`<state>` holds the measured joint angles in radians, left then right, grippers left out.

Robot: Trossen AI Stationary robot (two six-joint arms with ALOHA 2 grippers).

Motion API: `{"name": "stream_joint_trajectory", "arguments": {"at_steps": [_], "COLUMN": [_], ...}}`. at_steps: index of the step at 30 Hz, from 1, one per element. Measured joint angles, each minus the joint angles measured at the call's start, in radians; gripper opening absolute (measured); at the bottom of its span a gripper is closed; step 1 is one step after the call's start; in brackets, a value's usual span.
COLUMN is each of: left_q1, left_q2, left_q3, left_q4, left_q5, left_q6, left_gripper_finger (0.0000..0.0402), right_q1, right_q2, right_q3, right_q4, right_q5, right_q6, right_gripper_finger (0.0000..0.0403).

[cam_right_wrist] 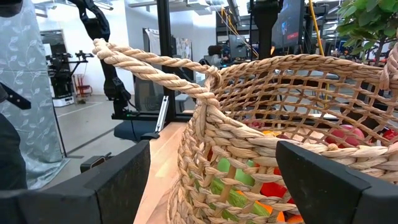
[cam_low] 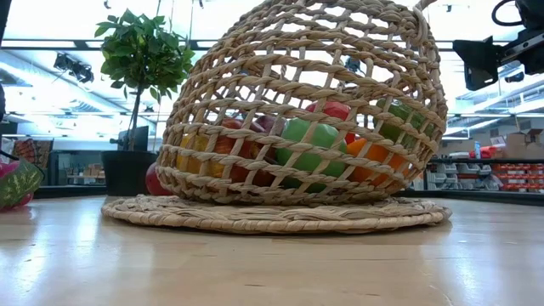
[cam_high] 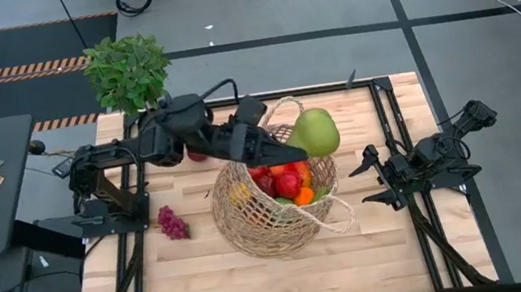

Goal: Build produce basket
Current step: Put the green pear into the brown basket

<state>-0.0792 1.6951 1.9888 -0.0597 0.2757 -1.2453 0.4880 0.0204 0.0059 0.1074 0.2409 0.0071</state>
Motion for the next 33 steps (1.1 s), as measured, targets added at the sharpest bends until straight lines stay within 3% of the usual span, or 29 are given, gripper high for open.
{"name": "stream_joint_trajectory", "arguments": {"at_steps": [8,16,22,33], "left_q1": [0.0,0.0,0.0,0.01], "left_q2": [0.0,0.0,0.026,0.174], "left_q3": [0.0,0.0,0.0,-0.001], "left_q4": [0.01,-0.049,-0.213,-0.268], "left_q5": [0.003,0.061,-0.017,-0.143], "left_q6": [0.006,0.236,0.161,0.025], "left_gripper_finger": [0.017,0.017,0.017,0.0167], "right_q1": [0.0,0.0,0.0,0.0], "right_q2": [0.0,0.0,0.0,0.0], "right_q3": [0.0,0.0,0.0,0.0], "right_q4": [0.0,0.0,0.0,0.012], "right_q5": [0.0,0.0,0.0,0.0], "right_q6": [0.0,0.0,0.0,0.0], "right_gripper_finger": [0.035,0.035,0.035,0.035]}}
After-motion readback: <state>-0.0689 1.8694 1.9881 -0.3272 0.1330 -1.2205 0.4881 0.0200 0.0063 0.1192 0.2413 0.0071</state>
